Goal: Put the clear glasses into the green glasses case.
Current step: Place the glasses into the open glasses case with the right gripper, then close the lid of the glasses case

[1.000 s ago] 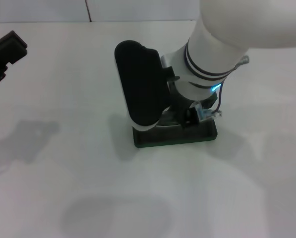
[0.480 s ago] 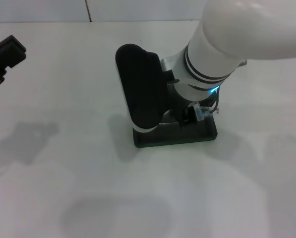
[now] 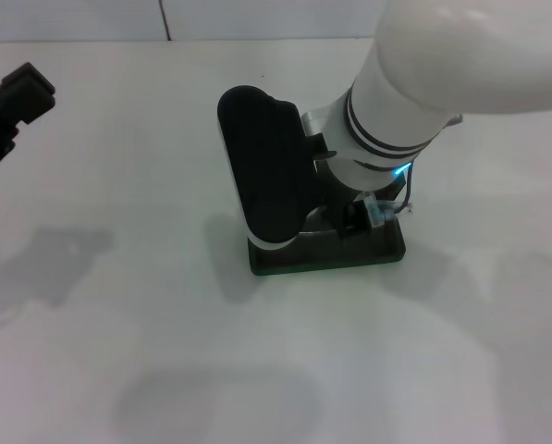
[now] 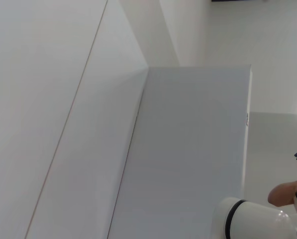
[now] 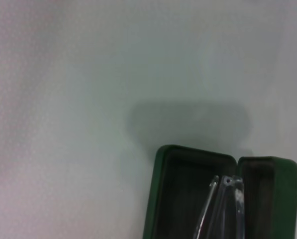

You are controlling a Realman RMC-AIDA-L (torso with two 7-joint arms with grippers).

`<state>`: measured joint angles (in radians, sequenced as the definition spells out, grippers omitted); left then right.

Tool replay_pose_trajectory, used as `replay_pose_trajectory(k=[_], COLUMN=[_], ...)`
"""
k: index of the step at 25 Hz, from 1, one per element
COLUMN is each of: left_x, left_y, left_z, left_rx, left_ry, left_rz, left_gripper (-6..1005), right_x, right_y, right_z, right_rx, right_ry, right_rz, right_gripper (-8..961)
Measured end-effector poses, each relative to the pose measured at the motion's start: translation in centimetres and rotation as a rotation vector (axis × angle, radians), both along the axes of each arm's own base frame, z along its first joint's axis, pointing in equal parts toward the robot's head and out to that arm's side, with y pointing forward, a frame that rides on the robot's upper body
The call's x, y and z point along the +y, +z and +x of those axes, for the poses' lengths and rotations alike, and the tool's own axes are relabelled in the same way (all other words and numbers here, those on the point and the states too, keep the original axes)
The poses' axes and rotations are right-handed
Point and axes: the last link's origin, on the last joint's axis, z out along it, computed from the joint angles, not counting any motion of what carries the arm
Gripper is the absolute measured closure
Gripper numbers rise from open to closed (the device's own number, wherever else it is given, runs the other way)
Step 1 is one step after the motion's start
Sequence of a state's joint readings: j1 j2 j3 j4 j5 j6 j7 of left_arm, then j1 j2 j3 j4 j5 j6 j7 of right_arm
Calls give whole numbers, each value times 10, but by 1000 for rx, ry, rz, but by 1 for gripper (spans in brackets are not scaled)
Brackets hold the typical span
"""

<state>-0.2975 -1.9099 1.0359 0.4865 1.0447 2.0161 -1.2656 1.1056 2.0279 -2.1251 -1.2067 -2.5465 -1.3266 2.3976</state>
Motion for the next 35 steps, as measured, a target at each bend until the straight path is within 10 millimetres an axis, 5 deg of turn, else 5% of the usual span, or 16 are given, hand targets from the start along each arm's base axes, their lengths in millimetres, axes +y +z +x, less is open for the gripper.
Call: replay_pose_trajectory(k=[15,25,35], left_x=[-2,-3,2], left_y=[-3,-3,-2], left_z=[-1,-2,2], left_rx=[2,2,4], left_ry=[5,10,-5], left_rz=[-5,-5,-7], left_gripper=[887,886,885], right_x=[1,-20,-40], right_y=[0,5,43], right_z=[-1,-6,7], right_rx=[10,67,283], right_ry=[18,26,-25], right_rz=[12,-20,87], right_gripper=[862,867,871])
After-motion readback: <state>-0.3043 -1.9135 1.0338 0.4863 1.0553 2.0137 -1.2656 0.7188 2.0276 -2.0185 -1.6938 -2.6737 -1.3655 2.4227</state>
